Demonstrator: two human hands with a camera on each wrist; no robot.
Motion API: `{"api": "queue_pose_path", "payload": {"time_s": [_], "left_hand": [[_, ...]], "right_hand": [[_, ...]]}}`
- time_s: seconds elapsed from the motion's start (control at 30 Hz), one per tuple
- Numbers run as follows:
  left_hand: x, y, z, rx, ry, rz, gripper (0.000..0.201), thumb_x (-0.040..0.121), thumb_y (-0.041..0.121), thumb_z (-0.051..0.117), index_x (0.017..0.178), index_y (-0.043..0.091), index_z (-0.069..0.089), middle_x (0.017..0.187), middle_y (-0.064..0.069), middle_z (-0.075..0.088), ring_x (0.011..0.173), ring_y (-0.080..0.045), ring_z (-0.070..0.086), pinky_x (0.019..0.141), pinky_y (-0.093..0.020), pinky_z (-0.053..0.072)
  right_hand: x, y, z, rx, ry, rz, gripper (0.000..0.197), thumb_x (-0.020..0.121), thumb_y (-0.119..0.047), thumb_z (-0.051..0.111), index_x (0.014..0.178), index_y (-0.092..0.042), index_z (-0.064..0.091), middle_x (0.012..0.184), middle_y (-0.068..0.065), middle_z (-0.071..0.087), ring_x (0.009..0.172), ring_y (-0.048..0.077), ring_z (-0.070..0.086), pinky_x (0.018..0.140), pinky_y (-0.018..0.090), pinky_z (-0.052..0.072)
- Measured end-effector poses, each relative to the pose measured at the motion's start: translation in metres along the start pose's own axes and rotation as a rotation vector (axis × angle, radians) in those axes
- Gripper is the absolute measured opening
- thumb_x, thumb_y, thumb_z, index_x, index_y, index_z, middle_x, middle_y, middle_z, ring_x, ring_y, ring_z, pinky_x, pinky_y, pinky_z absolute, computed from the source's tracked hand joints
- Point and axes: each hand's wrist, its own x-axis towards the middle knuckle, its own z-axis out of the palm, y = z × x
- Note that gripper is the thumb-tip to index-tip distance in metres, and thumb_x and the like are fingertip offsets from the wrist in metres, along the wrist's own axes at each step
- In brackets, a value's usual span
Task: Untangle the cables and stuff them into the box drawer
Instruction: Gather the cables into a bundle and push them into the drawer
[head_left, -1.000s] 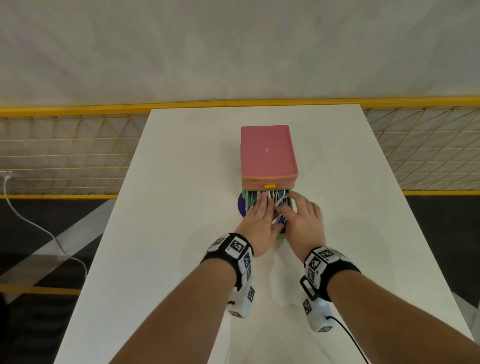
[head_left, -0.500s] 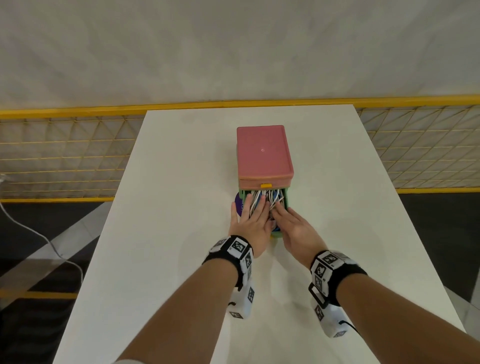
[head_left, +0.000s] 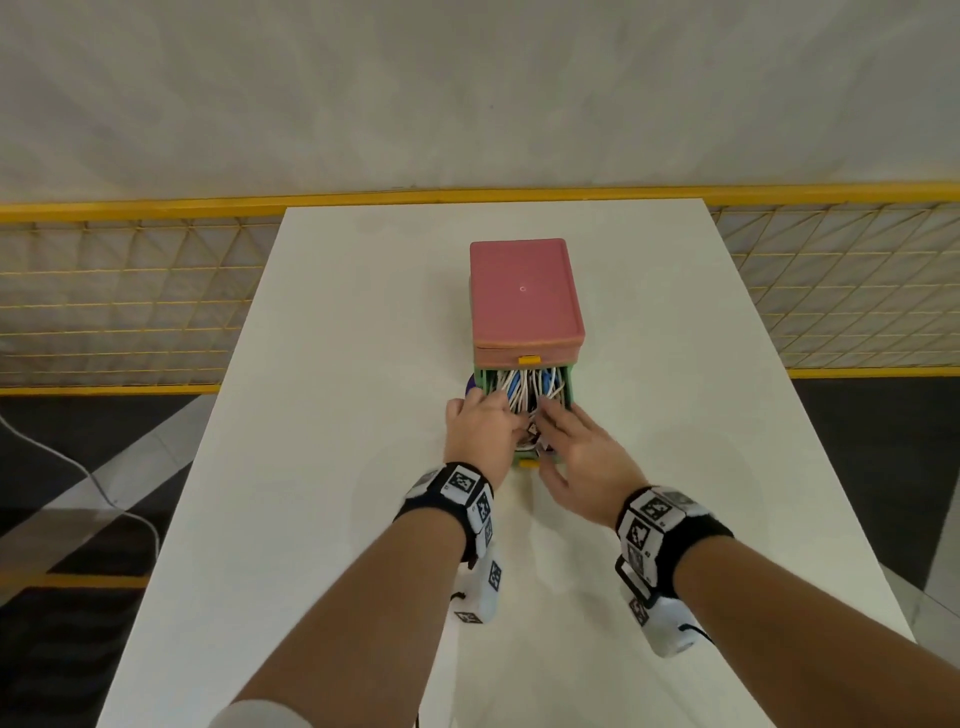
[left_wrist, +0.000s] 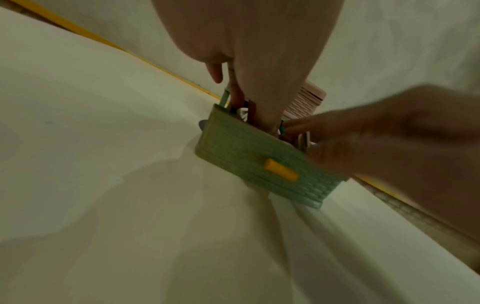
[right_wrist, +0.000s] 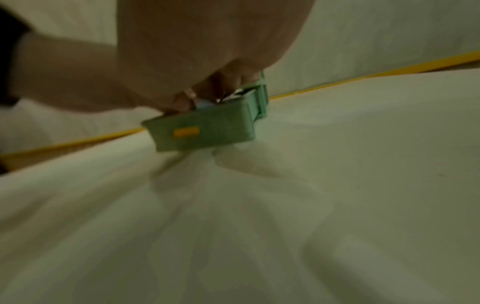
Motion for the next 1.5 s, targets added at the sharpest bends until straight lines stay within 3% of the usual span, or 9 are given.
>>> {"api": "queue_pose_path", "payload": {"time_s": [0.13,0.3,0.47,0.63,0.77,1.0,1.2,1.33,1.5], "left_hand": [[-0.003,0.001,-0.003,-0.038,0.010,0.052,0.019,0.092,0.023,0.061,0.105,0.021,0.074,0.092,-0.002,0.059,0.094,-0.026,0.048,0.079,-0.037,0.038],[-0.007,-0.019,0.002,-0.046,0.085,0.168,0.026,0.080,0.002,0.063,0.100,0.013,0.075,0.096,-0.006,0.062,0.090,-0.027,0.048,0.073,-0.035,0.048],[-0.012,-0.007,-0.001,0.017,0.014,0.177,0.014,0.070,-0.001,0.070,0.083,0.002,0.074,0.078,-0.007,0.061,0.070,-0.029,0.059,0.061,-0.036,0.055],[-0.014,0.002,-0.008,-0.002,-0.053,0.144,0.021,0.069,0.011,0.056,0.080,0.004,0.073,0.086,-0.009,0.061,0.079,-0.029,0.058,0.070,-0.037,0.052],[-0.012,0.004,-0.009,0.028,-0.085,0.124,0.012,0.064,0.005,0.069,0.075,0.004,0.073,0.083,-0.009,0.062,0.074,-0.030,0.060,0.065,-0.036,0.054],[-0.005,0.004,-0.024,0.006,-0.160,0.099,0.025,0.092,0.013,0.048,0.098,0.005,0.071,0.110,-0.007,0.054,0.090,-0.025,0.057,0.083,-0.032,0.047],[0.022,-0.004,-0.043,-0.079,0.212,0.059,0.064,0.076,-0.010,0.057,0.137,0.010,0.051,0.138,-0.009,0.047,0.118,-0.027,0.050,0.103,-0.037,0.043],[0.042,-0.011,-0.044,-0.122,0.049,0.015,0.077,0.083,-0.015,0.047,0.152,0.010,0.024,0.161,-0.004,0.020,0.148,-0.018,0.014,0.120,-0.026,0.012],[0.037,-0.023,-0.043,-0.166,0.074,0.063,0.062,0.094,0.002,0.051,0.151,0.015,0.029,0.159,0.002,0.024,0.148,-0.012,0.015,0.117,-0.020,0.014]], "right_hand": [[-0.003,-0.004,0.012,-0.189,-0.082,0.016,0.054,0.080,-0.009,0.063,0.131,0.003,0.051,0.139,0.021,0.049,0.128,0.030,0.050,0.108,0.045,0.037],[0.017,-0.006,-0.002,-0.189,-0.149,0.036,0.050,0.079,-0.004,0.036,0.124,0.006,0.056,0.130,0.026,0.056,0.113,0.029,0.063,0.097,0.041,0.048],[0.028,-0.001,-0.017,-0.169,-0.375,0.036,0.053,0.101,-0.014,0.025,0.149,-0.002,0.005,0.159,0.019,0.002,0.148,0.024,0.010,0.120,0.034,0.008],[0.030,0.006,-0.032,0.116,-0.258,0.048,0.033,0.096,-0.023,0.046,0.126,-0.018,0.058,0.151,0.009,0.035,0.121,0.032,0.051,0.098,0.039,0.044],[0.025,0.005,-0.013,0.215,0.010,0.058,0.018,0.087,-0.013,0.058,0.093,-0.008,0.074,0.107,0.009,0.060,0.101,0.033,0.055,0.081,0.039,0.050],[0.013,0.005,-0.010,0.096,-0.153,-0.035,0.035,0.083,-0.001,0.053,0.118,-0.002,0.057,0.119,0.011,0.052,0.092,0.028,0.057,0.081,0.036,0.054],[0.018,-0.004,-0.029,-0.139,-0.149,-0.051,0.047,0.077,-0.004,0.027,0.100,0.000,0.067,0.106,0.012,0.065,0.055,0.022,0.059,0.048,0.027,0.050],[0.026,-0.007,-0.033,-0.135,-0.213,-0.030,0.041,0.094,-0.001,0.033,0.135,-0.001,0.041,0.137,0.012,0.040,0.096,0.034,0.056,0.082,0.041,0.046],[0.049,0.003,-0.021,-0.119,-0.113,0.024,0.028,0.093,-0.002,0.042,0.119,0.000,0.051,0.125,0.010,0.041,0.091,0.031,0.055,0.082,0.042,0.052]]}}
